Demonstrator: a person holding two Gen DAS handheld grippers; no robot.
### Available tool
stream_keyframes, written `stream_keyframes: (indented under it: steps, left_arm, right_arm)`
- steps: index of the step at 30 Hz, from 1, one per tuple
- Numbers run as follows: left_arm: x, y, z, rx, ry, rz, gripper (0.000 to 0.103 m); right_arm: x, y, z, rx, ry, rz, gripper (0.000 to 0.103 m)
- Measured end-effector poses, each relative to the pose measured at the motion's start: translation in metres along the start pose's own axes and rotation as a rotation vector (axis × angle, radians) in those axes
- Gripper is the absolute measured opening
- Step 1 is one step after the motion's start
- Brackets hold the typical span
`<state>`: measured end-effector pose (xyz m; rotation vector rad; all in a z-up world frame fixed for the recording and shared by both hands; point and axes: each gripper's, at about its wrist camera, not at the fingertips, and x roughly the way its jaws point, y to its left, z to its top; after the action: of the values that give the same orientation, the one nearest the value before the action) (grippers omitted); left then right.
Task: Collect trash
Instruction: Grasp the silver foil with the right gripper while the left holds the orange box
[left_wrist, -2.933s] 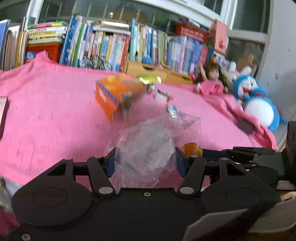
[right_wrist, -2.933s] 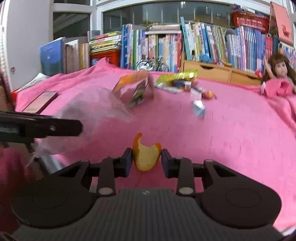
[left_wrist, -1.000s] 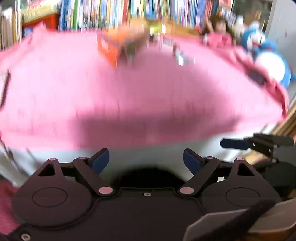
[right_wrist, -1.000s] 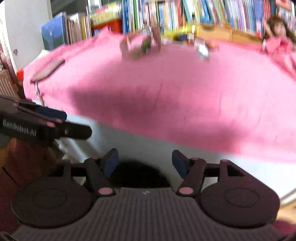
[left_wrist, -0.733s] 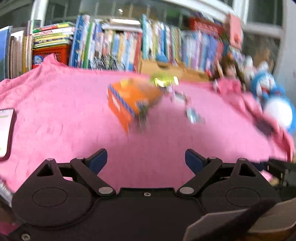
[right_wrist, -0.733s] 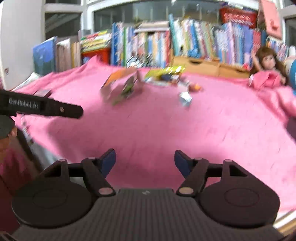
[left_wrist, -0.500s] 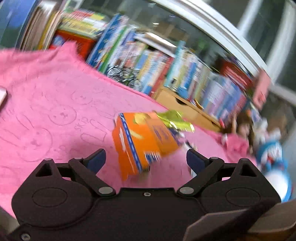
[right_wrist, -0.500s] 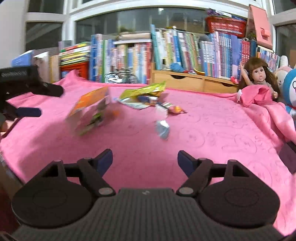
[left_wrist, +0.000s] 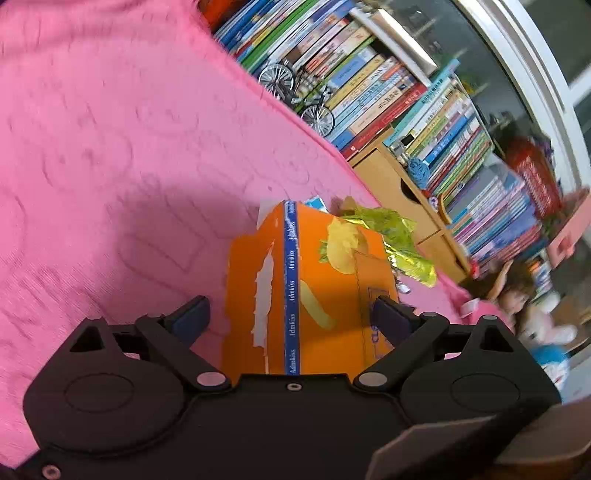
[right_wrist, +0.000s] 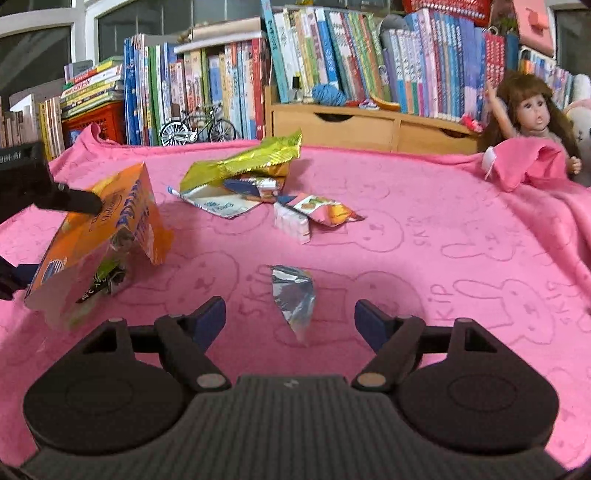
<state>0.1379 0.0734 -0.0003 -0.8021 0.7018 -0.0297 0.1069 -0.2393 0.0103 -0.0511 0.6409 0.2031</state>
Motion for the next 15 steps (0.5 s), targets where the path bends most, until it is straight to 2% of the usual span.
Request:
stream_keyframes:
  steps: [1,2,3,4,5,6,10,12,15]
  left_arm:
    - [0.002,0.003,0.0,-0.011,0.009,-0.024,0.088]
    - [0.004,0.004,-0.001,-0.007,0.016,-0.047,0.082]
    - [0.005,0.004,-0.001,-0.003,0.027,-0.074,0.069]
    - [0.005,0.004,-0.001,-0.006,0.037,-0.113,0.057]
    - [0.005,0.003,-0.002,-0.01,0.045,-0.14,0.052]
    - [0.003,0.0,-0.003,-0.004,0.052,-0.151,0.047]
    - [-0.005,-0.024,-0.007,0.083,0.042,-0.147,0.032]
    - [-0.011,-0.034,-0.007,0.111,0.039,-0.146,0.029]
    - [-0.028,-0.05,-0.009,0.182,-0.011,-0.149,0.029]
  right_arm:
    - [0.002,0.001,0.0,0.001,0.01,0.005,0.07]
    - [0.004,0.001,-0.001,0.001,0.019,0.004,0.05]
    - [0.004,0.003,-0.002,-0.007,0.011,-0.011,0.047]
    - [0.004,0.004,-0.002,-0.016,0.006,-0.013,0.038]
    - [0.003,0.004,-0.002,-0.02,0.004,-0.008,0.026]
    - [0.002,0.003,-0.002,-0.013,0.003,-0.006,0.02]
    - [-0.003,-0.001,-0.002,0.005,-0.016,-0.001,0.01]
    - [-0.009,-0.002,-0.001,0.008,-0.032,0.002,0.009]
    - [-0.018,-0.004,0.001,0.001,-0.062,0.004,0.008]
